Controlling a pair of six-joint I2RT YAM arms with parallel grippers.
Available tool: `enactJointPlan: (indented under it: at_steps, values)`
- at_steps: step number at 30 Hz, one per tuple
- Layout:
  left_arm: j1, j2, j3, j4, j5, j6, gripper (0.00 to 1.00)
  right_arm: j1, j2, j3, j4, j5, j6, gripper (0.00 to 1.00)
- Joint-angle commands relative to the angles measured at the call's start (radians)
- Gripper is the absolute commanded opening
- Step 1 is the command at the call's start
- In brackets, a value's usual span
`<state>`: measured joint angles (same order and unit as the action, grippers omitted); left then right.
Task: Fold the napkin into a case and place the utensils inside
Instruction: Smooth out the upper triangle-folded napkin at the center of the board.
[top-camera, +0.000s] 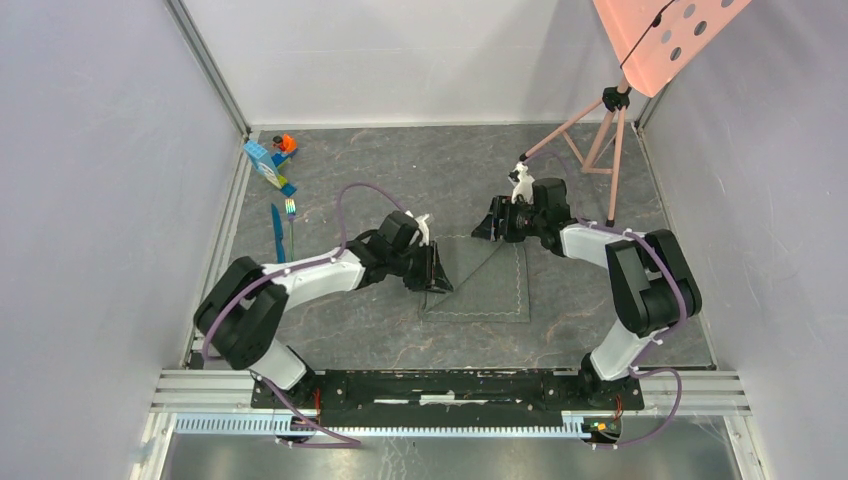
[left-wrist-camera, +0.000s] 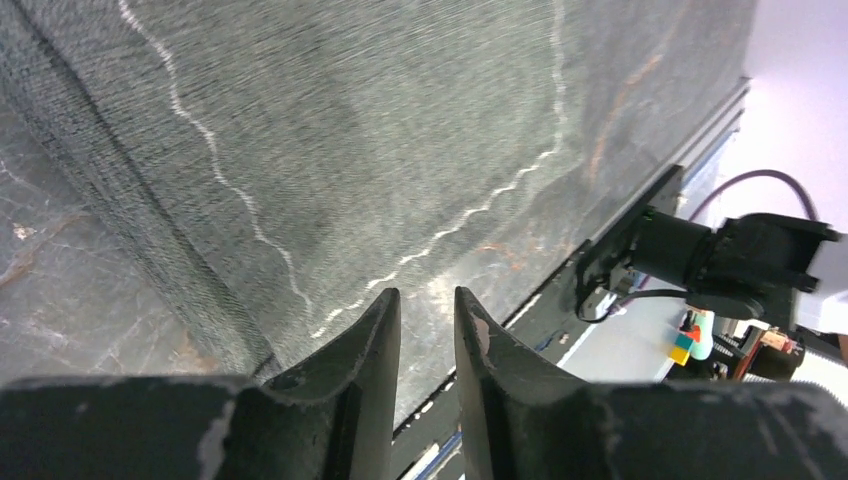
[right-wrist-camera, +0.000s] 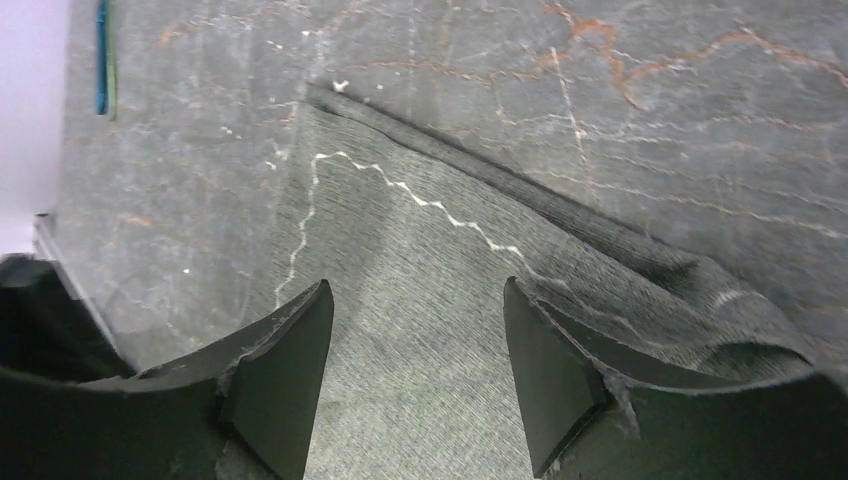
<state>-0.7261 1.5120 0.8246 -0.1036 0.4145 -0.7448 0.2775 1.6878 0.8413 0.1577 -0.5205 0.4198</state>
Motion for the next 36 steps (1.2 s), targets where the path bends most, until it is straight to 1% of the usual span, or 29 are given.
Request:
enactJointPlan:
  at_steps: [1, 5, 8, 12, 15, 18, 22, 25, 29, 33, 36]
  values:
    - [-0.001, 0.078, 0.027, 0.034, 0.007, -0.011, 0.32, -0.027, 0.035, -0.008, 0.198, -0.150, 0.049, 0.69]
    - [0.001, 0.103, -0.007, 0.015, -0.065, 0.011, 0.30, -0.057, 0.076, -0.011, 0.205, -0.148, 0.038, 0.69]
    - [0.001, 0.103, -0.053, 0.026, -0.098, 0.012, 0.28, -0.081, 0.102, -0.015, 0.197, -0.119, 0.008, 0.69]
    - [0.005, 0.096, -0.127, 0.062, -0.113, -0.002, 0.27, -0.107, 0.148, -0.002, 0.183, -0.085, -0.042, 0.69]
    - [0.004, 0.088, -0.163, 0.081, -0.119, -0.008, 0.26, -0.112, 0.184, 0.033, 0.156, -0.096, -0.070, 0.69]
    - [0.004, 0.058, -0.183, 0.076, -0.123, -0.005, 0.25, -0.111, 0.161, 0.033, 0.178, -0.123, -0.048, 0.70]
    - [0.005, -0.005, -0.169, 0.038, -0.114, 0.001, 0.27, -0.111, 0.098, 0.063, 0.115, -0.124, -0.059, 0.70]
    - [0.006, -0.060, -0.130, -0.002, -0.087, -0.001, 0.31, -0.111, 0.045, 0.068, 0.061, -0.107, -0.074, 0.71]
    - [0.005, -0.117, -0.072, -0.059, -0.098, 0.008, 0.36, -0.107, 0.001, 0.013, 0.105, -0.143, -0.036, 0.71]
    - [0.004, -0.081, -0.054, -0.065, -0.099, 0.023, 0.36, -0.105, 0.013, -0.032, 0.137, -0.164, -0.027, 0.71]
    - [0.005, -0.032, -0.088, -0.019, -0.084, 0.011, 0.34, -0.104, 0.039, -0.043, 0.142, -0.161, -0.038, 0.71]
